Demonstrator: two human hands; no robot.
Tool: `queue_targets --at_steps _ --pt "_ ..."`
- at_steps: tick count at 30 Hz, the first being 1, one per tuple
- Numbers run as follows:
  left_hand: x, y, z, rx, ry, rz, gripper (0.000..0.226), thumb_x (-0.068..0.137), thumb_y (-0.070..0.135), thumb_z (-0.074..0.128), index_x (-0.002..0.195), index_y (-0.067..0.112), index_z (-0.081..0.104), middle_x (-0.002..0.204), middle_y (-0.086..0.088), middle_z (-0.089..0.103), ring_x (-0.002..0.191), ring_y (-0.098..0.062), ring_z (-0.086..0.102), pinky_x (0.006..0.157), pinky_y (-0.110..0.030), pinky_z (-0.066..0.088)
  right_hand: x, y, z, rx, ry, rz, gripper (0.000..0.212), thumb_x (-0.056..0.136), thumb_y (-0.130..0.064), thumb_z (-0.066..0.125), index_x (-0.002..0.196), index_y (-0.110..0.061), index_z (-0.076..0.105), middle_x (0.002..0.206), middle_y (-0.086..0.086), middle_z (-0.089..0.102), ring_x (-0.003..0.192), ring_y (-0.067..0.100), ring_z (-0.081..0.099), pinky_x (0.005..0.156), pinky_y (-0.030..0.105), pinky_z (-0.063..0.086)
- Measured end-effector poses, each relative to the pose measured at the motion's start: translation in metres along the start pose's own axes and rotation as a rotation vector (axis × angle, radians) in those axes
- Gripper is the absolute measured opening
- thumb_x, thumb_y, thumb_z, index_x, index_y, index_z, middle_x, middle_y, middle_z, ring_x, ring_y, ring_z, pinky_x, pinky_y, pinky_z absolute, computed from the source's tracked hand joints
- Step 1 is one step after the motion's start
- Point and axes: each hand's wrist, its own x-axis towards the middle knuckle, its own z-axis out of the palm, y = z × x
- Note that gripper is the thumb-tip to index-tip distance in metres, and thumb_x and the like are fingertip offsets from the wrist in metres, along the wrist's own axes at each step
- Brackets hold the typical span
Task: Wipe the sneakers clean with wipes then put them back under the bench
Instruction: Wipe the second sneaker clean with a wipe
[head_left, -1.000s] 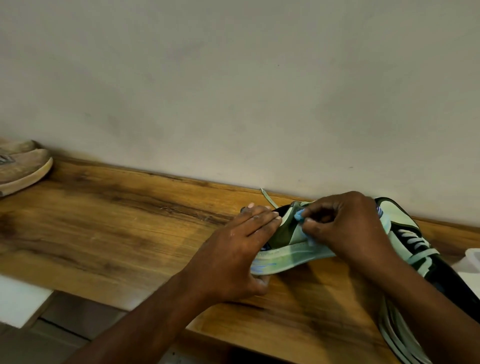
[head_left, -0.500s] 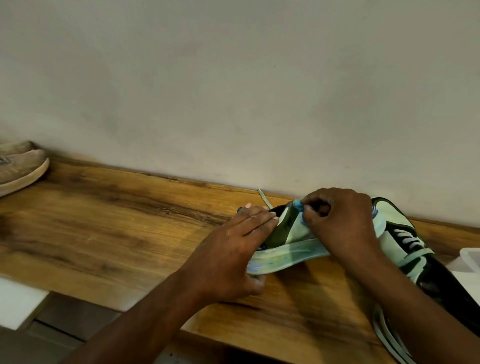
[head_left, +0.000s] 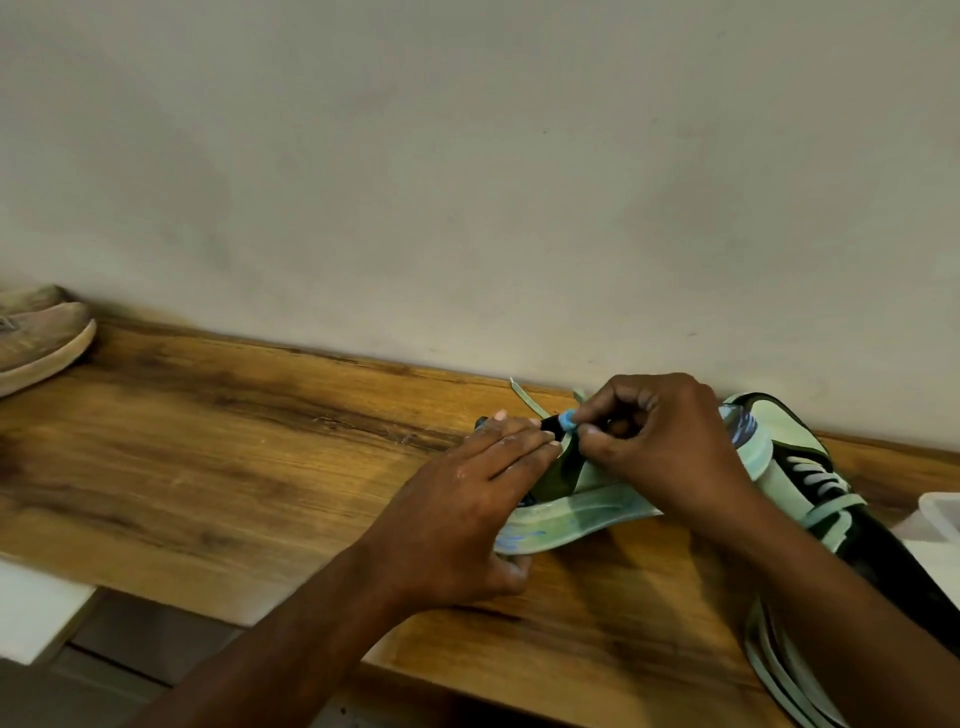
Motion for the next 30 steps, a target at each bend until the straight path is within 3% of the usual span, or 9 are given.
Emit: queue_targets --at_steps 2,7,10,13,17,19,22,24,30 --pt "0.000 0.000 0.000 -0.002 -0.002 -0.007 0.093 0.073 0.038 0.084 0.153 0.006 0.047 0.156 -0.006 0.051 0.150 -0.019 0.040 0.127 -0.039 0.029 0.001 0.003 -0.011 -0.029 -0.093 0.025 0.021 0.070 -0.002 0.088 0.074 -0.021 0.080 0.061 -0.016 0.070 0.054 0.001 0.063 0.052 0.010 0.045" --pt "0.000 -0.001 0.001 -0.020 -0.005 -0.018 0.094 0.072 0.037 0.084 0.153 0.006 0.047 0.156 -0.006 0.051 0.150 -0.020 0.040 0.126 -0.042 0.030 0.002 0.007 0.001 -0.134 0.165 0.003 0.020 0.075 -0.002 0.083 0.081 -0.020 0.081 0.062 -0.019 0.066 0.067 -0.001 0.067 0.058 0.006 0.046" --pt "0.001 -0.004 0.001 -0.044 -0.018 -0.054 0.096 0.071 0.040 0.084 0.154 0.008 0.047 0.157 -0.004 0.049 0.151 -0.019 0.038 0.125 -0.043 0.032 -0.004 -0.003 0.009 -0.003 0.038 -0.036 0.020 0.073 0.000 0.083 0.078 -0.019 0.081 0.060 -0.011 0.069 0.054 0.007 0.065 0.051 0.010 0.044" --pt "0.002 -0.005 -0.001 -0.060 -0.012 -0.079 0.097 0.070 0.042 0.084 0.153 0.008 0.048 0.157 -0.004 0.050 0.151 -0.019 0.038 0.126 -0.042 0.031 -0.009 -0.006 -0.006 0.010 -0.164 0.001 0.021 0.070 -0.001 0.086 0.072 -0.020 0.079 0.060 -0.016 0.069 0.051 0.003 0.062 0.050 0.010 0.043" --pt "0.003 -0.006 -0.004 -0.097 0.017 -0.104 0.097 0.070 0.042 0.084 0.153 0.007 0.048 0.155 -0.004 0.052 0.149 -0.016 0.041 0.127 -0.039 0.028 -0.010 0.004 -0.015 -0.260 0.064 -0.058 0.022 0.068 -0.002 0.084 0.077 -0.021 0.079 0.059 -0.021 0.061 0.059 0.003 0.063 0.055 0.008 0.043" --pt "0.003 -0.007 -0.003 -0.098 0.011 -0.114 0.098 0.070 0.043 0.082 0.154 0.008 0.047 0.156 -0.004 0.051 0.150 -0.015 0.040 0.127 -0.040 0.028 -0.014 0.004 -0.008 -0.227 0.117 -0.069 0.023 0.069 0.000 0.082 0.080 -0.020 0.079 0.063 -0.024 0.059 0.060 0.006 0.063 0.056 0.008 0.043" --pt "0.004 -0.008 -0.003 -0.096 0.001 -0.128 0.100 0.068 0.047 0.079 0.155 0.009 0.046 0.158 -0.003 0.049 0.152 -0.014 0.037 0.128 -0.038 0.025 -0.026 -0.003 0.006 -0.067 -0.049 -0.051 0.024 0.071 -0.001 0.083 0.084 -0.021 0.080 0.063 -0.018 0.065 0.061 0.004 0.065 0.055 0.009 0.045" --pt "0.005 -0.009 -0.005 -0.112 0.011 -0.141 0.100 0.065 0.046 0.081 0.153 0.009 0.049 0.156 -0.002 0.051 0.150 -0.014 0.038 0.128 -0.034 0.023 -0.033 -0.005 0.010 -0.113 -0.160 -0.072 0.024 0.070 -0.005 0.084 0.083 -0.024 0.080 0.067 -0.016 0.067 0.064 0.005 0.066 0.055 0.013 0.048" --pt "0.004 -0.007 -0.006 -0.129 0.027 -0.123 0.095 0.067 0.042 0.080 0.151 0.008 0.051 0.153 -0.002 0.054 0.148 -0.014 0.042 0.128 -0.034 0.024 -0.023 0.012 -0.007 -0.183 0.207 0.015 0.022 0.073 -0.004 0.084 0.084 -0.022 0.079 0.071 -0.014 0.068 0.062 0.006 0.064 0.059 0.022 0.053"
